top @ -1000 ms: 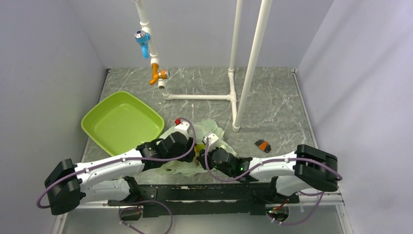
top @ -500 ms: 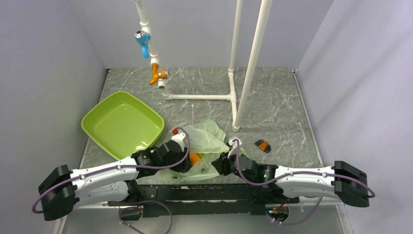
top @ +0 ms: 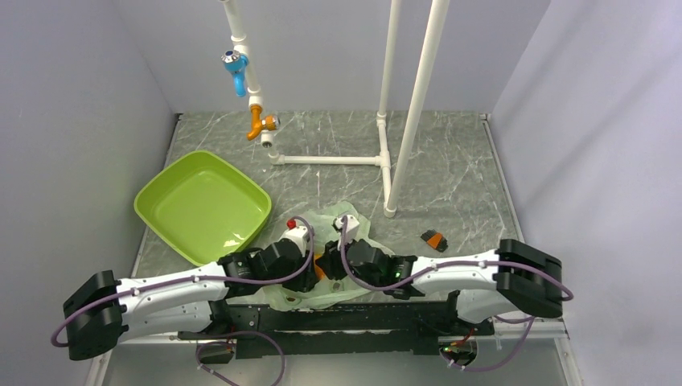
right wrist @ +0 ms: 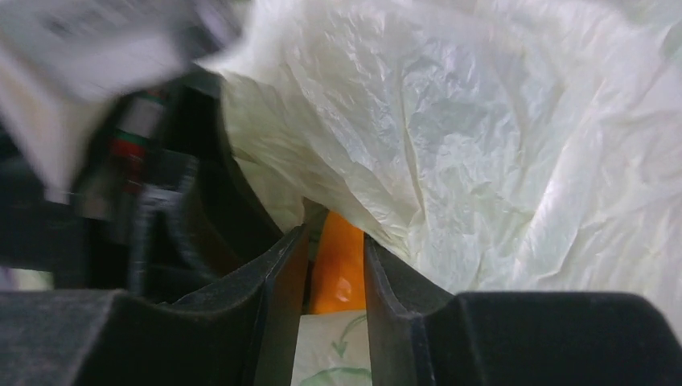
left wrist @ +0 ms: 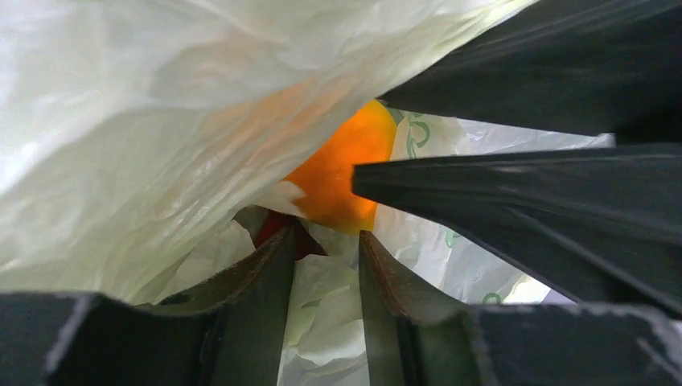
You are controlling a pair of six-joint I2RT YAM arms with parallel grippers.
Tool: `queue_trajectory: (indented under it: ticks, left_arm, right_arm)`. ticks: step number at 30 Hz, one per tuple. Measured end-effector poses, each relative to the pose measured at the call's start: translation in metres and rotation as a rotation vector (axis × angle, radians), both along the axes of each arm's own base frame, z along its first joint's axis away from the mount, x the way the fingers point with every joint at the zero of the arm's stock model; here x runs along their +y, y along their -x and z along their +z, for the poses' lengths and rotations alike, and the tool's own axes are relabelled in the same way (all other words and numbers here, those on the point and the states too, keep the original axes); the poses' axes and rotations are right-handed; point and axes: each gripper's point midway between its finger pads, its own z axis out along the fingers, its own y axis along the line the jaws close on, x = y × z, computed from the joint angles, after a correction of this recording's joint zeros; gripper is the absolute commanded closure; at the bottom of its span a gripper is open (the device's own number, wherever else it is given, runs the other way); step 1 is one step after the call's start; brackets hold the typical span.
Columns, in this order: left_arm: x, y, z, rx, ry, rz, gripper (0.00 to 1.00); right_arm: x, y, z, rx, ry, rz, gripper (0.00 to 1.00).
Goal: Take the fake fruits out of the plastic bag
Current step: Adjust the plastic bag at the center of the board, then take out the fake fruit from the plastic bag.
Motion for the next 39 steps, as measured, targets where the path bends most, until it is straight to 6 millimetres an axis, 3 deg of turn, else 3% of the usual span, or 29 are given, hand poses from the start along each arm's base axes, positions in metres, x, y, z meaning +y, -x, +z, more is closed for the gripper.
queue_trajectory:
  ticks: [6, 10, 16, 22, 34, 36, 39]
  left_arm:
    - [0.008, -0.002, 0.004, -0.014, -0.006, 0.037, 0.33]
    - [0.012, -0.008, 0.015, -0.048, 0.022, 0.079, 0.24]
    - [0.018, -0.022, 0.023, -0.084, 0.040, 0.139, 0.22]
    - [0.012, -0.034, 0.013, -0.050, -0.010, 0.134, 0.14]
    - [-0.015, -0.034, -0.009, 0.011, -0.034, 0.052, 0.20]
    - [-0.019, -0.032, -0.011, 0.018, -0.021, 0.037, 0.27]
    - [-0.027, -0.030, -0.011, 0.027, 0.002, 0.008, 0.47]
  right_arm:
    - [-0.012, 0.010, -0.044, 0.056, 0.092, 0.020, 0.66]
    - [-0.020, 0.017, -0.044, 0.081, 0.059, 0.021, 0.66]
    - [-0.026, 0.029, -0.047, 0.112, 0.017, 0.030, 0.65]
    - [-0.025, 0.042, -0.049, 0.120, 0.002, 0.054, 0.37]
    - [-0.051, 0.046, -0.056, 0.122, -0.021, 0.018, 0.31]
    - [-0.052, 0.046, -0.056, 0.128, -0.028, 0.014, 0.31]
    - [-0.052, 0.046, -0.057, 0.137, -0.034, 0.007, 0.23]
